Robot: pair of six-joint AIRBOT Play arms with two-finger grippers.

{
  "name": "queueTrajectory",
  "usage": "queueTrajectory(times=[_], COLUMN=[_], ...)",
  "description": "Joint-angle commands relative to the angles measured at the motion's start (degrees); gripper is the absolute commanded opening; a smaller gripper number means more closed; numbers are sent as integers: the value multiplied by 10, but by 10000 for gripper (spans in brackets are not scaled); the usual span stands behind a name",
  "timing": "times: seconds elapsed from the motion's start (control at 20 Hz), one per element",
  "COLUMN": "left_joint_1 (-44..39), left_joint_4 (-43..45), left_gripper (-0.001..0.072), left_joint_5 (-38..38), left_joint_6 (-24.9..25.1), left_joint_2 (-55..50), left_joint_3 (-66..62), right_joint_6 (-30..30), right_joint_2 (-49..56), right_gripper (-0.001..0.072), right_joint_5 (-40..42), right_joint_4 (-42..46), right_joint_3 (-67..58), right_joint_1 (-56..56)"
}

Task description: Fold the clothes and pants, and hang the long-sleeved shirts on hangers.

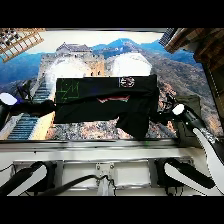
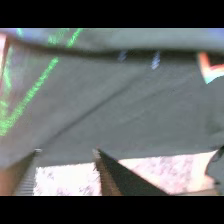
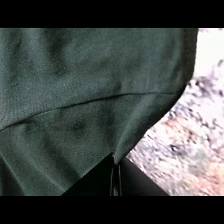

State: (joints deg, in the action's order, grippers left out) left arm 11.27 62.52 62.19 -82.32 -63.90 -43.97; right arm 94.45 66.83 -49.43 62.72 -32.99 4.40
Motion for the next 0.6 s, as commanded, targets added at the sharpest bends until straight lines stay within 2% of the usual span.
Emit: queueTrajectory(times=[0.0,0.55], left_joint_1=[3,48], left_joint_4=[24,54], left_gripper=[419,403], left_joint_5=[7,-15], left_joint_6=[-3,-13], left_joint_2=[2,-1], left_joint_3=[57,95], right_joint_6=[-2,-22], right_joint_2=[-1,-1], right_gripper=[23,19], right_joint_5=[5,17], right_joint_4=[9,12], right_joint_3=[-1,-1], right_joint_1=[-2,-2])
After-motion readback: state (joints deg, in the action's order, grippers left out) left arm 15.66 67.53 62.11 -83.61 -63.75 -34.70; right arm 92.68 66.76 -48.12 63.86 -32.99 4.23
